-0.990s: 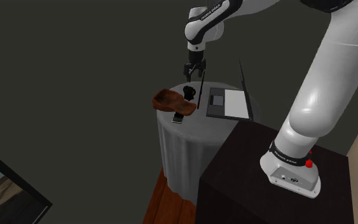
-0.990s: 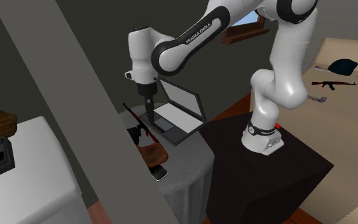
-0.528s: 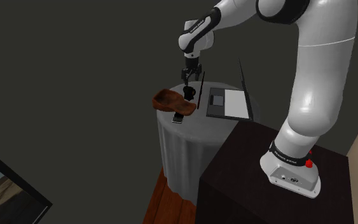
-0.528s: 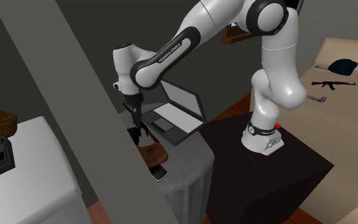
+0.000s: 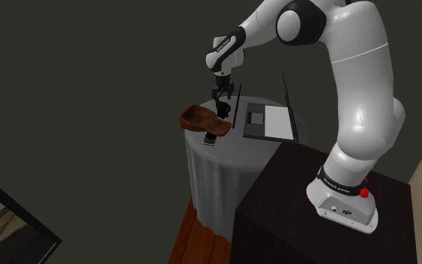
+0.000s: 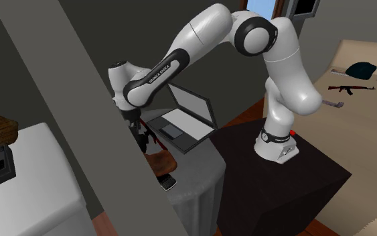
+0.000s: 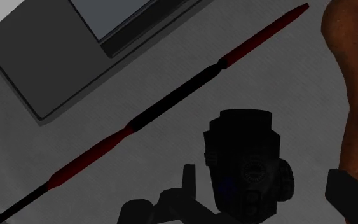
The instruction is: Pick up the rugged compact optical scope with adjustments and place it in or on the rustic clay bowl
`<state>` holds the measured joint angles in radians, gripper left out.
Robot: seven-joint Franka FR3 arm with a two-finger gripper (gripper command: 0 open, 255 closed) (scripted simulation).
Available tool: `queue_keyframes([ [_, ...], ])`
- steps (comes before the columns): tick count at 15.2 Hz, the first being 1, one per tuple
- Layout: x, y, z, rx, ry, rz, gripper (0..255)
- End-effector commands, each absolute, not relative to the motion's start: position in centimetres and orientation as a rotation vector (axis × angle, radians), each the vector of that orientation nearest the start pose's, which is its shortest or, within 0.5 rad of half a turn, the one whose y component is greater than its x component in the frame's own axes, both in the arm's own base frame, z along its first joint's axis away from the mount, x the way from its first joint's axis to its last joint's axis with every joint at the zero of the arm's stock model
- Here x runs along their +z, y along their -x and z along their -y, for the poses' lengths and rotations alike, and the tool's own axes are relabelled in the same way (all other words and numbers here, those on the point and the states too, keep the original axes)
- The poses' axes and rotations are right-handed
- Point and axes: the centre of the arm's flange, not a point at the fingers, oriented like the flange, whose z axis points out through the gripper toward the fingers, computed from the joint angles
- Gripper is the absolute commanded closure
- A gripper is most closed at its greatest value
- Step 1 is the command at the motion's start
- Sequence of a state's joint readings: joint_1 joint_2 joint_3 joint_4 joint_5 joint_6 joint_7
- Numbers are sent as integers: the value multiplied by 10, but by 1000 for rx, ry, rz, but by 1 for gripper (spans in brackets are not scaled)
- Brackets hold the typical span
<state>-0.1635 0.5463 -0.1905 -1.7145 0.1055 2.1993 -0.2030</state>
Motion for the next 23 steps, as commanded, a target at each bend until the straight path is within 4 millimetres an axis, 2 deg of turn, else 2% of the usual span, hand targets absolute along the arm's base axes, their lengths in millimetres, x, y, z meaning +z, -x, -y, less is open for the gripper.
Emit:
queue_keyframes([
  [1,261,-630,217,82,3128,-299,0],
  [5,242,-629,217,82,3128,-299,0],
  [12,242,-629,217,82,3128,-299,0],
  [13,242,-629,217,82,3128,-299,255],
  [22,242,-629,217,82,3128,-299,255],
  [23,247,-629,217,82,3128,-299,255],
])
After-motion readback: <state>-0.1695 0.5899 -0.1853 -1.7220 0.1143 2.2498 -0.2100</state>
